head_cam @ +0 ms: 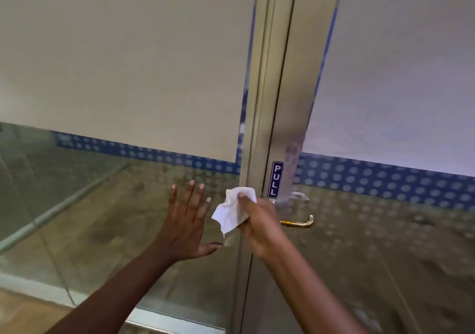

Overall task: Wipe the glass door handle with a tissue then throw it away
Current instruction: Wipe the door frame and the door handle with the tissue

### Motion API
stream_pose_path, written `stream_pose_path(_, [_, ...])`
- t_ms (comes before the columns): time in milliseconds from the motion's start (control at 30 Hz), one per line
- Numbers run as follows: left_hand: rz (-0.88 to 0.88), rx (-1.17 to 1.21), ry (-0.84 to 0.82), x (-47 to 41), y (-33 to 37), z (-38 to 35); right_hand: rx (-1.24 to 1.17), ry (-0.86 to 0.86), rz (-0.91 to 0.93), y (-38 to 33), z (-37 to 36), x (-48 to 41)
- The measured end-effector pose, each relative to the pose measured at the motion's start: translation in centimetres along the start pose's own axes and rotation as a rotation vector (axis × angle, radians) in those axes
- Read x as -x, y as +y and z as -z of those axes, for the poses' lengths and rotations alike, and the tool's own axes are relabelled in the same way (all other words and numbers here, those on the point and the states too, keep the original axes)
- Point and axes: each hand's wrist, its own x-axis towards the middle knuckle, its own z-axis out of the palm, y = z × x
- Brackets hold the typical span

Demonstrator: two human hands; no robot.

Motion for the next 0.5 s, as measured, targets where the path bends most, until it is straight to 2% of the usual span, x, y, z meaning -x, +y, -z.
stream_pose_path(167, [-0.107, 0.075, -0.024, -6.6, 2.8, -5.2, -0.179, 0.244, 0.124, -1.1, 5.9, -1.7])
stream_pose_path(267, [-0.164, 0.091, 0.044, -10.7, 2.9, -7.9, -0.207, 0.58, 0.213, -1.3, 8.0, -4.2])
stream_pose_path(333, [-0.211, 0.096, 0.108, -13.3, 2.6, -9.5, -0.188, 0.807, 0.363, -2.0, 8.7, -6.2])
stream_pose_path(433, [-0.281, 0.119, 0.208, -16.6, 2.2, -11.5, 0.069, 0.998, 0.619, -2.5, 9.0, -9.4])
stream_pose_path(500, [-0.297, 0.139, 0.255, -18.3, 2.1, -12.6, 0.347, 1.016, 0.777, -2.1, 8.7, -11.3])
